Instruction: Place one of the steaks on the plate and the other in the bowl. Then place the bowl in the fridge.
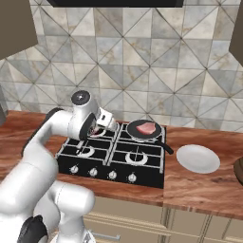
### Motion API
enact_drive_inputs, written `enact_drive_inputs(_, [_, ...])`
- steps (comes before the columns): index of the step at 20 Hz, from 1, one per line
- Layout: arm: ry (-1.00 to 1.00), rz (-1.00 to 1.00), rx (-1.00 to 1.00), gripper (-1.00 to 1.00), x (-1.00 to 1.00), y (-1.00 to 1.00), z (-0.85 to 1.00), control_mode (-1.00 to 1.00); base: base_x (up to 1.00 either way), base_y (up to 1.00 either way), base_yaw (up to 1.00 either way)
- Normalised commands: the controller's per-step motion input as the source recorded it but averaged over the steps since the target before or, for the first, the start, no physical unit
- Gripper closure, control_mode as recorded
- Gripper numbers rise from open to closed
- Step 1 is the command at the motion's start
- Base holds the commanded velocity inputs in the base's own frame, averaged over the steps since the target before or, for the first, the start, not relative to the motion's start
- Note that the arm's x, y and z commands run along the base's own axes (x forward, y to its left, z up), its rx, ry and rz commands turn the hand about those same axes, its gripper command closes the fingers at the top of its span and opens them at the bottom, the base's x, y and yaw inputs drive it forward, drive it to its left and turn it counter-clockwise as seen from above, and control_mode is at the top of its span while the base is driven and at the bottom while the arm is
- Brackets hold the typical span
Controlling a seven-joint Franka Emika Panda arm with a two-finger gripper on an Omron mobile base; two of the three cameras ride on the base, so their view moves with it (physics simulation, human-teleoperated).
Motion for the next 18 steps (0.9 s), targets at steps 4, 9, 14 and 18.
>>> enact_drive_inputs(4, [0.06,-0.55,0.00,1.00,0.34,-0.84,-0.07,-1.00,0.00,0.00,0.00])
enact_drive_inputs(9, [0.07,-0.48,0.01,1.00,0.30,-0.88,-0.03,-1.00,0.00,0.00,0.00])
enact_drive_inputs(14, [0.02,-0.03,0.20,1.00,0.02,-0.92,0.01,-1.00,0.00,0.00,0.00])
enact_drive_inputs(18, [0.00,0.02,0.14,1.00,0.02,-0.68,0.00,-1.00,0.00,0.00,0.00])
